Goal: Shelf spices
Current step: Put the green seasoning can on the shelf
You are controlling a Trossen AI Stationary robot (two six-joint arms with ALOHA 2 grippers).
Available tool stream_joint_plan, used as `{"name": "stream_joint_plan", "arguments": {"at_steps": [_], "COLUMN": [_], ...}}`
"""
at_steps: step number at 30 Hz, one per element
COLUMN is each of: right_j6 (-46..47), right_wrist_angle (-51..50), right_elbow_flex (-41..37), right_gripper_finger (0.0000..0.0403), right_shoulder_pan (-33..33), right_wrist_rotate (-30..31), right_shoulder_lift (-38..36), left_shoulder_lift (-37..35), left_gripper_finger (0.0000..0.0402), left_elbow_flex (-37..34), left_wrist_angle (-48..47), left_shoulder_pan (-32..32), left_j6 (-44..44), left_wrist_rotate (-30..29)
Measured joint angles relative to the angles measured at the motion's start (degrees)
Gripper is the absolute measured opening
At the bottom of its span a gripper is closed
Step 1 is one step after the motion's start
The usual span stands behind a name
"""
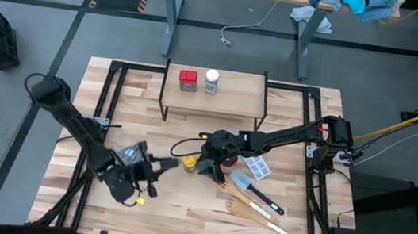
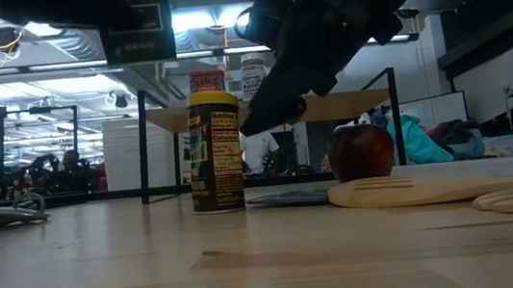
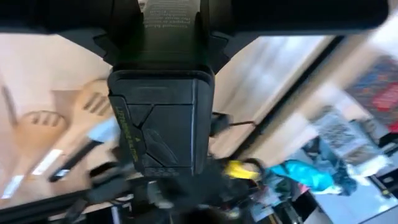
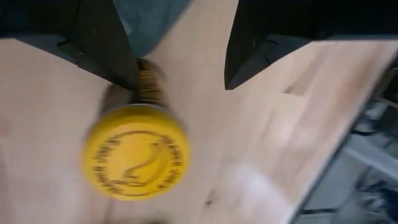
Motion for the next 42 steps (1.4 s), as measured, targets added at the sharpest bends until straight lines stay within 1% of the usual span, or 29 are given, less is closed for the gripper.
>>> {"name": "stream_joint_plan", "arguments": {"at_steps": [3,6,10,18,23,26,32,34,37,40,42], "right_j6": [0.58,0.29,0.11,0.13,0.23,0.25,0.25,0.25,0.23,0.23,0.23], "right_wrist_angle": [0.11,0.13,0.66,3.12,3.12,3.12,3.13,3.12,3.12,3.14,3.14], "right_elbow_flex": [0.00,0.00,0.00,0.00,0.00,0.00,0.00,0.00,0.00,0.00,0.00], "right_gripper_finger": [0.0243,0.0243,0.0243,0.0243,0.0243,0.0243,0.0243,0.0243,0.0243,0.0243,0.0243], "right_shoulder_pan": [0.72,1.87,3.34,4.95,5.61,6.72,9.01,9.68,10.43,10.63,10.58], "right_wrist_rotate": [-1.82,-1.41,-0.79,-0.71,-1.28,-1.25,-1.19,-0.76,0.57,1.31,1.37], "right_shoulder_lift": [0.00,-0.02,-0.02,-0.07,-0.09,-0.15,-0.15,-0.15,-0.15,-0.15,-0.15], "left_shoulder_lift": [-4.74,-8.38,-12.02,-15.74,-17.25,-17.72,-17.63,-17.63,-17.63,-17.59,-17.59], "left_gripper_finger": [0.0090,0.0090,0.0090,0.0090,0.0090,0.0090,0.0090,0.0090,0.0090,0.0090,0.0090], "left_elbow_flex": [0.00,-0.18,-0.35,-0.37,-0.37,-0.37,-0.37,-0.37,-0.37,-0.37,-0.37], "left_wrist_angle": [-6.93,-13.20,-18.20,-18.14,-17.54,-14.55,-2.95,-1.51,-1.97,-2.09,-1.14], "left_shoulder_pan": [1.81,4.17,8.17,19.25,28.00,33.26,42.52,45.12,48.87,52.94,55.60], "left_j6": [-1.38,-2.87,-2.75,7.27,10.41,13.98,22.82,24.06,25.17,26.64,27.30], "left_wrist_rotate": [-0.01,0.13,1.70,8.62,12.61,18.61,36.97,40.28,45.75,55.13,60.20]}}
